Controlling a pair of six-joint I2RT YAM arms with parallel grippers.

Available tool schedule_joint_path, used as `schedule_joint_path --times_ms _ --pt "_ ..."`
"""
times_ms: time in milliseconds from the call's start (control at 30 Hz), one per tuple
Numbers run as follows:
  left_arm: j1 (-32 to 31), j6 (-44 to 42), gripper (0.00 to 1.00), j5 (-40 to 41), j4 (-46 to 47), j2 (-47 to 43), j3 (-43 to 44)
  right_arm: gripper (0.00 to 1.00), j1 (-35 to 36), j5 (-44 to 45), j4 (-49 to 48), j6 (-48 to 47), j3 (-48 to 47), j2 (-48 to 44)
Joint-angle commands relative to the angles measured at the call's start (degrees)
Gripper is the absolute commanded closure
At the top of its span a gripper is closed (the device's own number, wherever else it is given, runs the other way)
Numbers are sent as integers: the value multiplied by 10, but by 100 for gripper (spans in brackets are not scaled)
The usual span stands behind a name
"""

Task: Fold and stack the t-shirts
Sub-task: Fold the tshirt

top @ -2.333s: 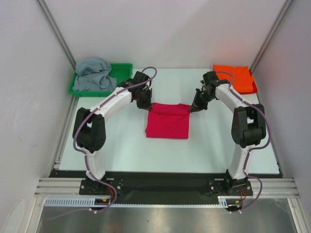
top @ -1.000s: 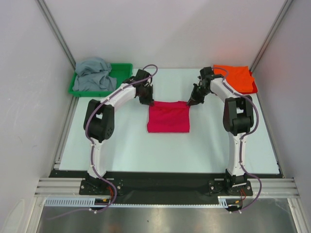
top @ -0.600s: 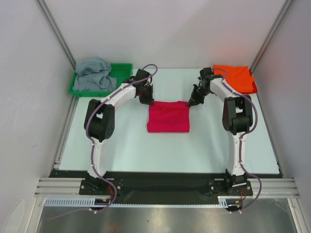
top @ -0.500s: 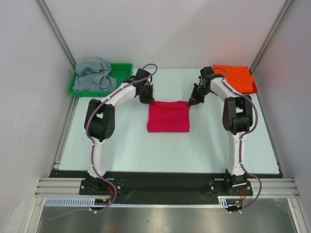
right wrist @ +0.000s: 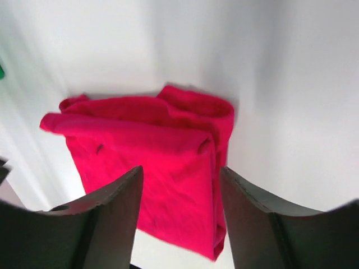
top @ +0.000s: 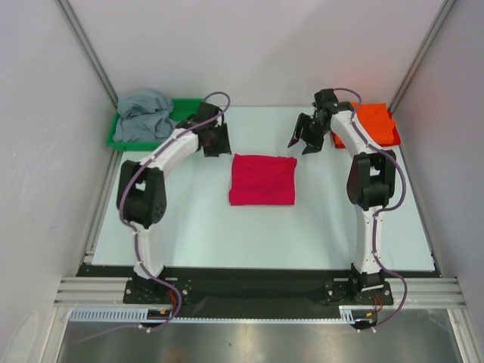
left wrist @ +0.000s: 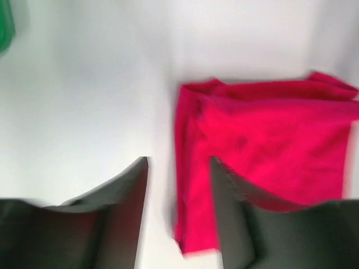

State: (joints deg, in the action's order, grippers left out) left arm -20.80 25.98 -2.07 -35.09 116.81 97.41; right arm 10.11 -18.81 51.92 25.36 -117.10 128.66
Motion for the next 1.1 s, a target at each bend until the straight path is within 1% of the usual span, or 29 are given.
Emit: schedule_joint_path --times_ms 0,33,67,100,167,200,300,367,567,633,700,800,867,967,1067 --pt "-3 15 60 -61 76 -126 -65 39 32 42 39 -33 21 -75" --pt "-6 22 67 -85 86 -133 -90 46 44 40 35 -30 30 -80" --pt "-9 28 79 -107 97 -131 -96 62 49 36 24 -26 40 -86" --pt "-12 37 84 -137 98 -126 -100 68 54 32 20 -19 55 -86" --pt "-26 39 92 -145 103 -109 -104 77 63 29 3 -10 71 -83" --pt "-29 41 93 -149 108 -103 -105 83 65 23 -4 -2 78 -81" --pt "-35 55 96 -183 136 -73 -95 90 69 18 -28 9 94 -67" --pt "-37 58 99 -187 141 -46 -83 96 69 15 -40 14 93 -56" --pt "-38 42 100 -194 137 19 -16 96 62 15 -62 18 75 -18" --pt "-36 36 100 -207 127 62 20 97 55 4 -68 21 71 -3" --pt "-33 35 100 -211 126 82 30 97 47 3 -74 20 66 5" --pt "-21 43 100 -209 170 87 13 97 34 0 -100 20 66 17" --pt "-14 43 100 -210 174 106 25 97 22 -10 -111 22 59 37" --pt "0 32 100 -213 171 145 61 97 10 -17 -121 20 33 67" --pt "16 20 100 -203 156 182 107 94 -1 -32 -134 24 14 84"
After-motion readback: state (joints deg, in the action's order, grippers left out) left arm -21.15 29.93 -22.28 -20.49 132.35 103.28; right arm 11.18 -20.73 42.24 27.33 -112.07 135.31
